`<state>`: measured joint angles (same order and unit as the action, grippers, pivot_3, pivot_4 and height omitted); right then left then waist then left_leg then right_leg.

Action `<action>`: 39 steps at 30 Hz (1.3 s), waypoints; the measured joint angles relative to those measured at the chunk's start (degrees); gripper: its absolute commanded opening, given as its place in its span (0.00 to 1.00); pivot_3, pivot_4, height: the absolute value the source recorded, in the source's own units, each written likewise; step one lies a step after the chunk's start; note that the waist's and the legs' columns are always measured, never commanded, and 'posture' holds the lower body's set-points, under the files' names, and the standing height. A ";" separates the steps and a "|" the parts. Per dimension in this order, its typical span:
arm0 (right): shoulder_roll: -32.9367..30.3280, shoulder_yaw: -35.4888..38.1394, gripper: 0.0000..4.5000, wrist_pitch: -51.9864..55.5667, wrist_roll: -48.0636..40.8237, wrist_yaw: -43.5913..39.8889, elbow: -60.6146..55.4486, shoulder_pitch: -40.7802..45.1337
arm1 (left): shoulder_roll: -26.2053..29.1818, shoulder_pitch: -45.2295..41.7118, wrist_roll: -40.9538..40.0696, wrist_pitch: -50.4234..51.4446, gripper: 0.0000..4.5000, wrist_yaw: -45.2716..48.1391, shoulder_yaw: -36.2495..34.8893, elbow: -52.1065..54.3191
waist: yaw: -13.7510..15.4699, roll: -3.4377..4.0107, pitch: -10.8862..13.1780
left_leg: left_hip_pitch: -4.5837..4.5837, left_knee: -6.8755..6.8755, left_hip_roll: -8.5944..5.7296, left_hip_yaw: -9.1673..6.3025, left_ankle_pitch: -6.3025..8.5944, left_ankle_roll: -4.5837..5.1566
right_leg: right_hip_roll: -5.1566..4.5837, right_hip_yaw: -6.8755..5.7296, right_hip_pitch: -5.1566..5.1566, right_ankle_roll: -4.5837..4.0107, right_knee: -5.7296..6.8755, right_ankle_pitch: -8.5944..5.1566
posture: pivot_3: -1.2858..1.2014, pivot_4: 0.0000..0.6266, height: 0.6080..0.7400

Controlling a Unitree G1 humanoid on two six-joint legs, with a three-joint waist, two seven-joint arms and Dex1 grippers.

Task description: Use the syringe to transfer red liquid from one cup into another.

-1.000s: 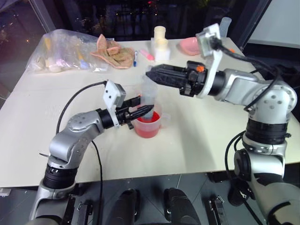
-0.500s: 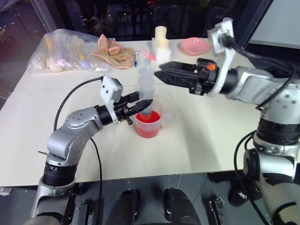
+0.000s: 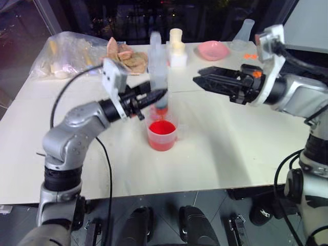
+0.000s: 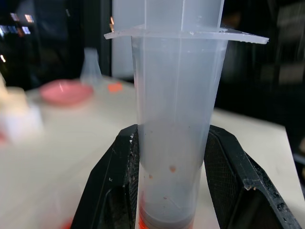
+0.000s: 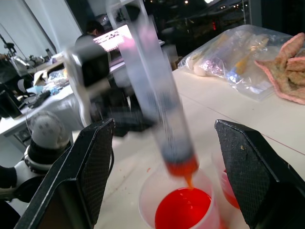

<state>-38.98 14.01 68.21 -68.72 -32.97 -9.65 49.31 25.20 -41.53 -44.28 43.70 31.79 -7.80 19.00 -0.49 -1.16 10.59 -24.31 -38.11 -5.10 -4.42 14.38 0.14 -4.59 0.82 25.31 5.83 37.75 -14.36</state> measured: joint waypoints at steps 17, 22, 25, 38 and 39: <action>3.19 -2.57 0.77 -3.36 2.73 0.29 -0.02 1.22 | -4.31 -4.59 20.02 -26.37 0.32 3.82 6.60 -24.74 | 0.01 0.01 0.00 | -0.01 0.02 -0.02 0.01 0.00 0.00 | -0.01 0.00 0.02 0.00 -0.03 0.00 | 0.52 0.24 1.00; 5.67 -3.60 0.77 -5.15 5.08 1.07 2.40 5.06 | -6.27 -3.61 22.54 -31.29 0.32 5.50 7.01 -29.92 | -0.21 0.01 0.00 | -0.02 0.02 -0.01 0.01 0.00 0.00 | 0.00 0.01 0.06 0.00 -0.01 0.01 | 0.52 0.24 1.00; 7.65 -5.31 0.77 -7.15 8.18 1.36 4.94 8.03 | -7.23 -3.09 23.44 -33.09 0.32 6.05 7.06 -30.93 | -0.19 0.01 0.00 | -0.02 0.02 -0.01 0.01 0.00 0.00 | 0.00 0.01 0.06 0.00 -0.01 0.01 | 0.52 0.24 1.00; 15.41 -13.08 0.77 -13.82 23.16 -0.68 18.22 16.61 | -9.17 -2.98 25.18 -34.35 0.32 7.42 7.05 -32.84 | -0.22 0.01 -0.01 | -0.04 0.03 -0.03 0.01 -0.01 -0.01 | 0.00 -0.01 0.10 0.01 0.01 0.01 | 0.52 0.24 1.00; 15.62 -13.21 0.77 -14.09 23.69 -0.94 18.66 16.79 | -9.25 -2.98 25.20 -34.35 0.32 7.49 7.05 -32.83 | -0.22 0.01 -0.01 | -0.04 0.03 -0.03 0.01 -0.03 -0.04 | 0.00 -0.01 0.10 0.01 0.01 0.01 | 0.52 0.24 1.00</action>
<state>-23.37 0.80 54.11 -45.03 -33.91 9.01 66.10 15.95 -44.51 -19.08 9.35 39.28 -0.75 -13.83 -0.71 -1.15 10.59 -24.35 -38.09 -5.12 -4.42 14.36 0.10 -4.59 0.81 25.41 5.84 37.77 -14.35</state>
